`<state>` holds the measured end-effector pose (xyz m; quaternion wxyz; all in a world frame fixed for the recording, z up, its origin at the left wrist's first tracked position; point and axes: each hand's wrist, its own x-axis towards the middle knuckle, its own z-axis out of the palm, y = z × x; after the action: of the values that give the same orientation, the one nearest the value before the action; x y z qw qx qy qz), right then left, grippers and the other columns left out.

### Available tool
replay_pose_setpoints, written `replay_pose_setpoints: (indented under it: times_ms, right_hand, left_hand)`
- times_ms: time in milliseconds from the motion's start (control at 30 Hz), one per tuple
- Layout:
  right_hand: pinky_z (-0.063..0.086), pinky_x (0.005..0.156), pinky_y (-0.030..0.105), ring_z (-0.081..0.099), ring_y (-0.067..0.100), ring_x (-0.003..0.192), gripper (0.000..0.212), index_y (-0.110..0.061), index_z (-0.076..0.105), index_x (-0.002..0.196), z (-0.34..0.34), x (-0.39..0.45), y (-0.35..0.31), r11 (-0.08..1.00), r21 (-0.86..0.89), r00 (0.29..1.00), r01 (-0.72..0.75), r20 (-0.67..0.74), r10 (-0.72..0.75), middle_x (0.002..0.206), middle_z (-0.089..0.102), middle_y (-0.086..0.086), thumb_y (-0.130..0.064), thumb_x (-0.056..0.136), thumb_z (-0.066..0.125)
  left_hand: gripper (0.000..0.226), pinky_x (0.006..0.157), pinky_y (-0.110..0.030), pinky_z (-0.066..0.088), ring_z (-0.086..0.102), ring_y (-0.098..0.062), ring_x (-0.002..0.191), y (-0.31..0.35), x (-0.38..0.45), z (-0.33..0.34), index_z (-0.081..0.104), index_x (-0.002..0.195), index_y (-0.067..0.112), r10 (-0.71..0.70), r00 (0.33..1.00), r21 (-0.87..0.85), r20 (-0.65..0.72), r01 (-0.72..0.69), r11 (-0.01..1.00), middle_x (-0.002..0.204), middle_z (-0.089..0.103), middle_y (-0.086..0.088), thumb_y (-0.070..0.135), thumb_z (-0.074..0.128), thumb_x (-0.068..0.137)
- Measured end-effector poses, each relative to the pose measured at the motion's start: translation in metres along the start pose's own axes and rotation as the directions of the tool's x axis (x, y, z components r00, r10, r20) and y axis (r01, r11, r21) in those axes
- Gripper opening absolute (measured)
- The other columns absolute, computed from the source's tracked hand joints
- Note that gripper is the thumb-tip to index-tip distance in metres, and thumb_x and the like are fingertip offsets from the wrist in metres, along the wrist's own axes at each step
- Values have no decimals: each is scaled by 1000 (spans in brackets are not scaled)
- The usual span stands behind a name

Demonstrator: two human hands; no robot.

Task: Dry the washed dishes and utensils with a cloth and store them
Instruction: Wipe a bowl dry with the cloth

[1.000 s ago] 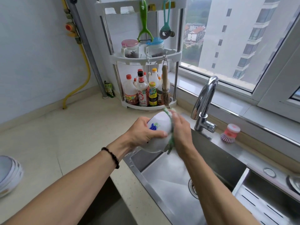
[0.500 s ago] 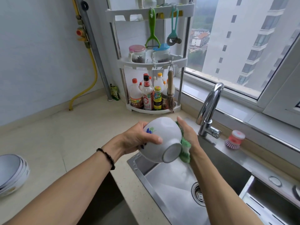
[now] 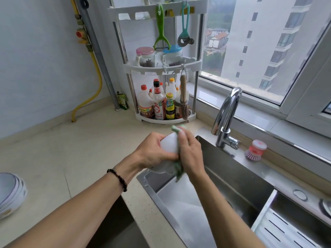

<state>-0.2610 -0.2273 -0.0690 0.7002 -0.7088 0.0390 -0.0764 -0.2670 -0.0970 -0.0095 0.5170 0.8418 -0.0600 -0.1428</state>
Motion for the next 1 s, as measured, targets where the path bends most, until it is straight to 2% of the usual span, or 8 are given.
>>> replay_pose_setpoints:
  times_ms: [67, 267, 367, 500, 700, 800, 900, 1000]
  right_hand:
    - [55, 79, 41, 68, 23, 92, 34, -28, 73, 98, -6, 11, -2, 952, 211, 974, -223, 5, 227, 107, 71, 9, -40, 104, 42]
    - [45, 104, 31, 57, 9, 120, 32, -39, 63, 128, 8, -1, 10, 997, 71, 1000, 27, 7, -27, 132, 58, -8, -39, 106, 40]
    - [58, 80, 35, 69, 19, 97, 36, -26, 70, 108, -3, 19, 3, 971, 153, 983, -183, 49, 177, 115, 69, 9, -41, 106, 38]
    - [46, 103, 32, 55, 16, 122, 35, -31, 59, 136, 7, 19, -1, 989, -13, 972, 144, 190, -139, 138, 55, 0, -32, 110, 35]
    - [50, 95, 62, 66, 42, 107, 52, -12, 64, 127, -11, 35, -1, 757, 452, 881, -471, 277, 383, 123, 66, 27, -53, 98, 51]
    - [48, 100, 60, 67, 39, 106, 58, -8, 68, 117, -15, 35, 5, 717, 487, 865, -499, 230, 446, 121, 67, 25, -54, 82, 67]
    - [54, 89, 41, 63, 23, 79, 34, -13, 70, 75, -21, 33, -4, 887, 280, 930, -367, 91, 356, 87, 68, 15, -46, 84, 67]
    - [42, 50, 22, 46, 7, 47, 41, -9, 56, 67, -24, 29, -20, 994, -40, 979, -99, 178, 105, 64, 52, 7, -32, 101, 54]
  left_hand:
    - [28, 48, -18, 49, 68, -18, 78, -2, 1, 1, 73, 98, 13, -9, 999, -8, -38, 8, 1000, 92, 71, -1, 10, 86, 73]
    - [18, 63, -35, 62, 72, -24, 77, 0, 10, 1, 76, 88, 10, 35, 995, 75, -90, -28, 997, 84, 74, -6, 13, 85, 73]
    - [29, 60, -29, 59, 71, -22, 80, -1, 7, 6, 75, 97, 8, 54, 991, 101, -120, -42, 994, 92, 72, -5, 12, 86, 70]
    - [17, 62, -36, 61, 71, -25, 76, 0, 10, 3, 74, 84, 12, 44, 971, 73, -234, -28, 997, 83, 73, -5, 17, 85, 73]
    - [28, 57, -23, 55, 69, -15, 83, 13, -4, -14, 74, 91, 20, 135, 990, -136, -50, -141, 981, 96, 70, 1, 3, 85, 71]
    - [46, 60, -26, 57, 70, -20, 88, 8, -5, -21, 73, 99, 13, 106, 993, -252, 49, -91, 963, 99, 73, -2, 8, 92, 57]
    - [63, 80, -43, 60, 70, -32, 103, 5, -2, -33, 71, 109, 4, -5, 967, -206, 256, 59, 977, 110, 73, -13, 23, 88, 52]
    - [53, 81, -42, 60, 72, -32, 93, 12, 0, -34, 74, 102, 4, -105, 942, -42, 319, 124, 991, 102, 75, -17, 21, 89, 55]
